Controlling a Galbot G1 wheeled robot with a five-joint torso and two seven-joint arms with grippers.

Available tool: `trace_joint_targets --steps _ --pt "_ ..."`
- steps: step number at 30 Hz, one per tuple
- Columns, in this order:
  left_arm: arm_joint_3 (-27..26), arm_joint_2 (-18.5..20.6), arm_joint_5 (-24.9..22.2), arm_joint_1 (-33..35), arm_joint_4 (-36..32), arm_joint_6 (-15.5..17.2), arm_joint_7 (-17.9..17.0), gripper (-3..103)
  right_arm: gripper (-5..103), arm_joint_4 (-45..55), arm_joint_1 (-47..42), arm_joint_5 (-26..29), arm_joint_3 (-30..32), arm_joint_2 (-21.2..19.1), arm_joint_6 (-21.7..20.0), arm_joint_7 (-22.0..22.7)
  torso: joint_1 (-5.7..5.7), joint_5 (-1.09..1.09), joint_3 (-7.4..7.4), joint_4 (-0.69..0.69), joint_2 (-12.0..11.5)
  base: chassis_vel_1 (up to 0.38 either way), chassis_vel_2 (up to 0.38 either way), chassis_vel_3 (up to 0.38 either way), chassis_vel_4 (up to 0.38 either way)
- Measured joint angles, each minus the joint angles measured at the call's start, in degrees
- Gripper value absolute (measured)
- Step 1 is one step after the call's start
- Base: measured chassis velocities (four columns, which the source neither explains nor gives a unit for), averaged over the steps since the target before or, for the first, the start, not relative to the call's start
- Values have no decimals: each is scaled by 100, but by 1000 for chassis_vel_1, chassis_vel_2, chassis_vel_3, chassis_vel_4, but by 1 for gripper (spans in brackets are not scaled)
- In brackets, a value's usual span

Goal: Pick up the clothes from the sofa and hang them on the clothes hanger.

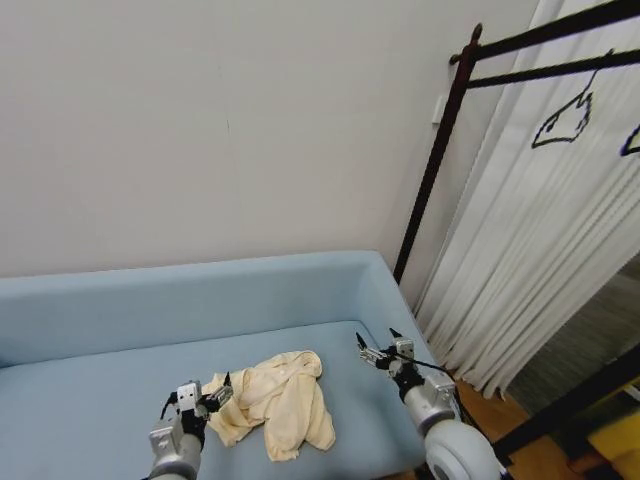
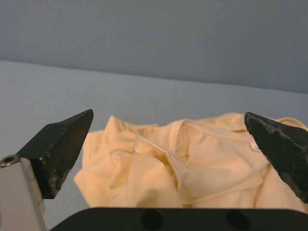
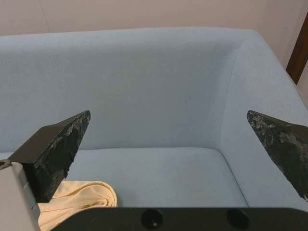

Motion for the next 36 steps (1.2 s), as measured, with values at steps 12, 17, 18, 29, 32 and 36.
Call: trace_joint_targets --steps 12,17,18,29,32,36 --pt "509 87 -838 -928 740 597 -1101 100 100 -121 233 205 -446 -343 -9 359 0 0 0 3 0 0 0 0 0" --pt "526 103 -937 -1141 1026 617 -1166 100 100 -215 298 208 -601 -385 -6 400 0 0 0 -1 0 0 0 0 0" --pt "529 111 -956 -1183 1109 616 -1138 100 100 -235 316 209 -629 -391 -4 406 0 0 0 0 0 0 0 0 0" --pt "751 72 -957 -1652 1685 585 -993 100 100 -399 489 253 -786 -502 9 438 0 0 0 -1 0 0 0 0 0" --pt "915 50 -927 -1791 1864 580 -1000 100 100 -441 520 252 -848 -491 14 438 0 0 0 -1 0 0 0 0 0" --pt "994 25 -913 -1861 1999 580 -1013 100 100 -447 521 246 -875 -486 17 442 0 0 0 -1 0 0 0 0 0"
